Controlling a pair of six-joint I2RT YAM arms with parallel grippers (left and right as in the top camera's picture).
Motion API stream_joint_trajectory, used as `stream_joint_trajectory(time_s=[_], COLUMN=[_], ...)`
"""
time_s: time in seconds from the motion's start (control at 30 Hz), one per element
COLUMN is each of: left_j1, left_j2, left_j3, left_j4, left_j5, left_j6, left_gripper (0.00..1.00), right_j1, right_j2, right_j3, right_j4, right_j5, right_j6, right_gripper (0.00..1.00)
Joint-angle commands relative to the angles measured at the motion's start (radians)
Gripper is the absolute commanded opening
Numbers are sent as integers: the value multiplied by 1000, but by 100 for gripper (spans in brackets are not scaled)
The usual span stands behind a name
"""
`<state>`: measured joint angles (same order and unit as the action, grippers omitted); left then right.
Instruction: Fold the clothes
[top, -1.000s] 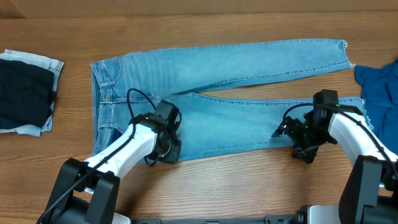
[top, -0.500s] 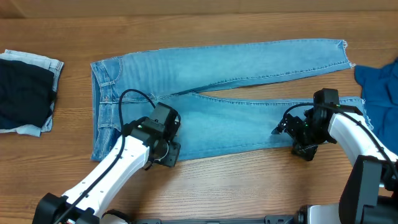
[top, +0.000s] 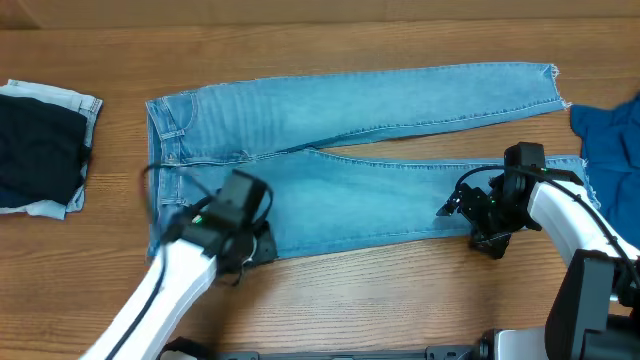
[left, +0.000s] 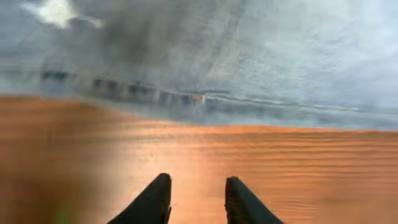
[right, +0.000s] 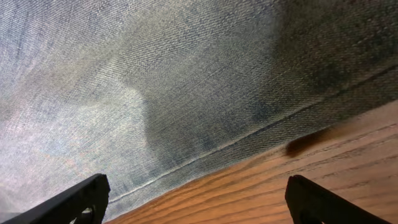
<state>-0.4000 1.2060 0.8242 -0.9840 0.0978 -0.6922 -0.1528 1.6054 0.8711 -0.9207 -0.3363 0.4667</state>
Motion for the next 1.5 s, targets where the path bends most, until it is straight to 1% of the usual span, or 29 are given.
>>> stream_joint_trajectory(time_s=[0.0, 0.03, 0.07, 0.13, 0.2, 0.27, 0.33, 0.4, 0.43, 0.5, 0.6, 0.7, 0.77, 0.83, 0.93, 1.03, 1.1, 1.17, 1.23, 1.27, 1.3, 1.37, 1.47], left_j1=[10, 10, 10, 10, 10, 11, 15, 16, 17, 42, 105, 172, 211, 251, 289, 312, 313, 313, 313, 313, 313, 313, 313], left_j2=[-182, -211, -251, -332, -394, -436, -446, -443, -441, -441, -440, -433, -411, -364, -259, -121, -36, 48, 66, 65, 61, 51, 44], left_j3=[-10, -18, -37, -107, -194, -287, -357, -399, -422, -469, -515, -542, -554, -571, -573, -573, -573, -573, -573, -572, -571, -568, -568], left_j4=[-72, -82, -94, -75, -12, 91, 190, 235, 246, 285, 325, 340, 373, 438, 530, 681, 760, 844, 876, 880, 881, 880, 879], left_j5=[26, 26, 31, 62, 95, 118, 118, 109, 108, 77, 72, 68, 49, 53, 59, 109, 148, 211, 222, 222, 229, 249, 276], left_j6=[-269, -308, -377, -509, -605, -701, -768, -805, -843, -866, -865, -804, -732, -666, -636, -631, -631, -631, -631, -630, -623, -590, -586], left_gripper=[49, 57, 64, 73, 76, 77, 78, 81, 82, 83, 82, 82, 81, 77, 73, 63, 51, 34, 25, 19, 16, 4, 4], right_j1=[0, 0, 0, 0, 0, 0, 0, 0, 0, 0, 0, 0, 0, 0, 0, 0, 0, 0, 0, 0, 0, 0, 0], right_j2=[-25, -25, -25, -25, -25, -25, -25, -25, -25, -25, -25, -25, -25, -25, -25, -25, -25, -25, -25, -25, -26, -43, -83], right_j3=[-6, -6, -6, -6, -6, -6, -6, -6, -6, -6, -6, -6, -6, -6, -6, -6, -6, -6, -6, -6, -5, 10, 28], right_j4=[-1, -1, -1, -5, -15, -21, -28, -32, -31, -30, -19, -19, -10, 1, 3, -4, -9, -10, -2, 5, 12, 18, 14], right_j5=[1, 1, 1, 1, 1, 2, 1, 1, 2, 1, 0, -3, -3, -3, -3, -2, -2, -2, -2, -2, -2, -2, 2], right_j6=[-2, -2, -2, -2, -2, -3, -3, -15, -25, -26, -25, -28, -29, -29, -30, -53, -55, -55, -55, -55, -55, -71, -70], right_gripper=[95, 95, 94, 95, 95, 95, 95, 95, 95, 95, 94, 93, 93, 93, 92, 90, 90, 89, 89, 88, 86, 84, 85])
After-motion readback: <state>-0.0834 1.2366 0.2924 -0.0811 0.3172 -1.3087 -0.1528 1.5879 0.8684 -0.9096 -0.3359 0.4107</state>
